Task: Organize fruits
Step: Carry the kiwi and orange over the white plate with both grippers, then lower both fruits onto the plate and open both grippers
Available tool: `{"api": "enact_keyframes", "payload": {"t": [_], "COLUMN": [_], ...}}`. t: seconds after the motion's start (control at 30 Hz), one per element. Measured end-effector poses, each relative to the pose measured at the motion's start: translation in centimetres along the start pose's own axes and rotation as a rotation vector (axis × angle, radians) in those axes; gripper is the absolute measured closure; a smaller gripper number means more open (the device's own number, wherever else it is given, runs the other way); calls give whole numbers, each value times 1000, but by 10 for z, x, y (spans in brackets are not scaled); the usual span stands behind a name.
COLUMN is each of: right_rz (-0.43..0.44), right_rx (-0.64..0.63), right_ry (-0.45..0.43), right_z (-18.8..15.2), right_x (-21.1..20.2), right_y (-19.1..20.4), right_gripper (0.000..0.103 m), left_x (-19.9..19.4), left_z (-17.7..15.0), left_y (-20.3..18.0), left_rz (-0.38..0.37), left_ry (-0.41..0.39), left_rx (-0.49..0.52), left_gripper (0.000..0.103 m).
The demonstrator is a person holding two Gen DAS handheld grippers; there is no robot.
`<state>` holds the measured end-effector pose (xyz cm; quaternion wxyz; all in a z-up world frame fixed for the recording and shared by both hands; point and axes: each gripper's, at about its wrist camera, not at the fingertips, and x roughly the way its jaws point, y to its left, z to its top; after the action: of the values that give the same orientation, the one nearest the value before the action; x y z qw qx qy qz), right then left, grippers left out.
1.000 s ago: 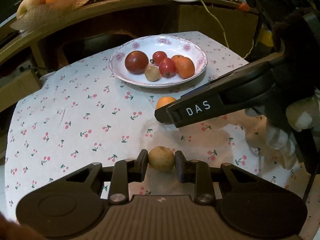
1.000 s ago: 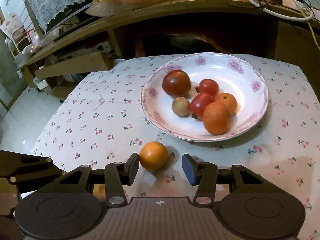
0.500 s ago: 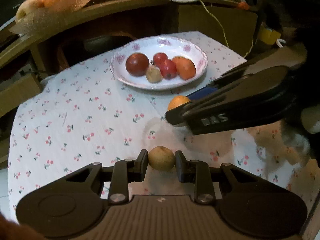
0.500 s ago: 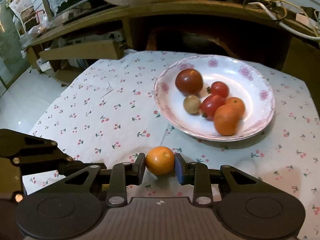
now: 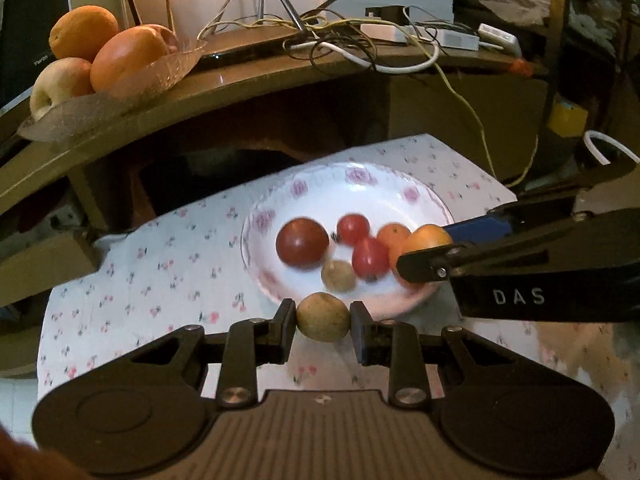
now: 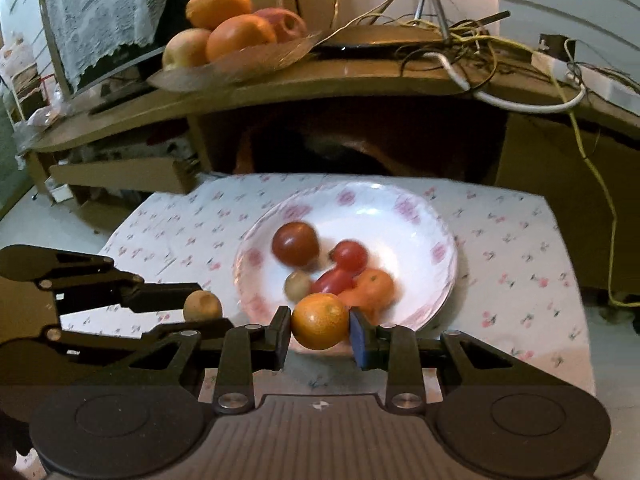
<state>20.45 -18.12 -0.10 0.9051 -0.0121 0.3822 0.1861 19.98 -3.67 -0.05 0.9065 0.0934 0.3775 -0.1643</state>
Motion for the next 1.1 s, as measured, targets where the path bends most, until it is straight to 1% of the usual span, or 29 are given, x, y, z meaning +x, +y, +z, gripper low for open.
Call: {"api": "enact_keyframes", "payload": {"t": [0.17, 0.5, 0.93, 1.1], "right_rz": [-21, -54, -51, -53], "right_rx": [-7, -7, -20, -20], "right_ry": [-2, -15, -33, -26], "right_z": [5, 14, 25, 26], "right_x": [6, 18, 32, 36], "right_y": [-10, -23, -26, -27], "right_gripper": [71, 71, 70, 70], "left_x": [12, 32, 42, 43], "left_z": [5, 13, 15, 15], "left_y": [-1, 6, 10, 10], "left_rz": [16, 39, 47, 43], "left_ry": [-5, -1, 6, 6], "left_rx": [12, -6, -28, -31], "left_gripper": [68, 68, 68, 68]}}
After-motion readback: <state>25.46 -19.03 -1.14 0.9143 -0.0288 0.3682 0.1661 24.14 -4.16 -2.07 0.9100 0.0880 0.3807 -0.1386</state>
